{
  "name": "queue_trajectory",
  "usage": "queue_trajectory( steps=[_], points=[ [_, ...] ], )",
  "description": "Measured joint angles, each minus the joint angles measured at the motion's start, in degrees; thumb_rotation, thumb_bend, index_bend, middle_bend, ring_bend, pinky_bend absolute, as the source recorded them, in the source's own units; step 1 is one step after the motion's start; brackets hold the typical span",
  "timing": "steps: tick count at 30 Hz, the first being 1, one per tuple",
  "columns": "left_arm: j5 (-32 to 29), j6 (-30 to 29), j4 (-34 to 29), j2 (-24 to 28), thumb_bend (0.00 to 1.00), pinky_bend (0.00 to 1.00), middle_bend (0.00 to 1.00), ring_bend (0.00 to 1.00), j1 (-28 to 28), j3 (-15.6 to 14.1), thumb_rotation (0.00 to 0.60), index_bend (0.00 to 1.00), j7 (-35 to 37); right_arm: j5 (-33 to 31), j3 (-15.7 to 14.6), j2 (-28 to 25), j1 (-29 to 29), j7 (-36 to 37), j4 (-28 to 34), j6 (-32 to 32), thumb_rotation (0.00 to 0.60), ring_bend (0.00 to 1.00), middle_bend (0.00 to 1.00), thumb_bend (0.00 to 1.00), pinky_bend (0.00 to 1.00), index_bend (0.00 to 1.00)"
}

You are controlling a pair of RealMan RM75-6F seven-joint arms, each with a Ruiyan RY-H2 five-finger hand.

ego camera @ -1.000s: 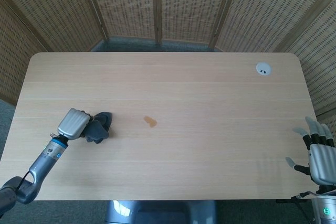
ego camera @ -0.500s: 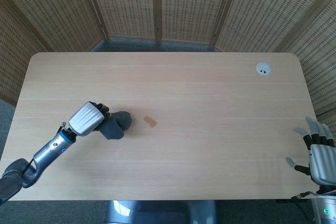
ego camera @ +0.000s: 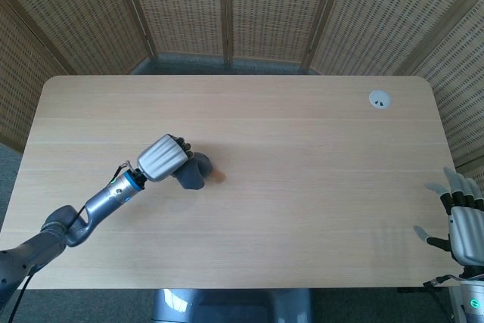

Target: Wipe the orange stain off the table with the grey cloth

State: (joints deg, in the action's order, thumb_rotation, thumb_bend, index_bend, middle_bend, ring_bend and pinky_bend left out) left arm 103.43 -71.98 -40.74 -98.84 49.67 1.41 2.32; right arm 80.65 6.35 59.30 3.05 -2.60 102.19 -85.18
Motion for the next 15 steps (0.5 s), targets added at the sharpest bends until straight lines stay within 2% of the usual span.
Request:
queue_trajectory(
  steps=[7,15],
  points=[
    [-0.8,5.0,3.2,-6.0,0.15,0.91,0.70,0.67,5.7,1.3,0.600,0.76,-2.9,-0.4,0.1,-0.3,0.2,1.3,-0.3,0.7,0.600,0.00,0.00,0.00,0.00,0.24],
    [-1.8,7.5,6.6,-10.6,0.15,0.91,0.70,0.67,7.8,0.7,0.600,0.76,-3.6,-0.5,0.2,-0.9,0.1,3.1,-0.5,0.7,0.600,0.00,0.00,0.00,0.00,0.24]
  ],
)
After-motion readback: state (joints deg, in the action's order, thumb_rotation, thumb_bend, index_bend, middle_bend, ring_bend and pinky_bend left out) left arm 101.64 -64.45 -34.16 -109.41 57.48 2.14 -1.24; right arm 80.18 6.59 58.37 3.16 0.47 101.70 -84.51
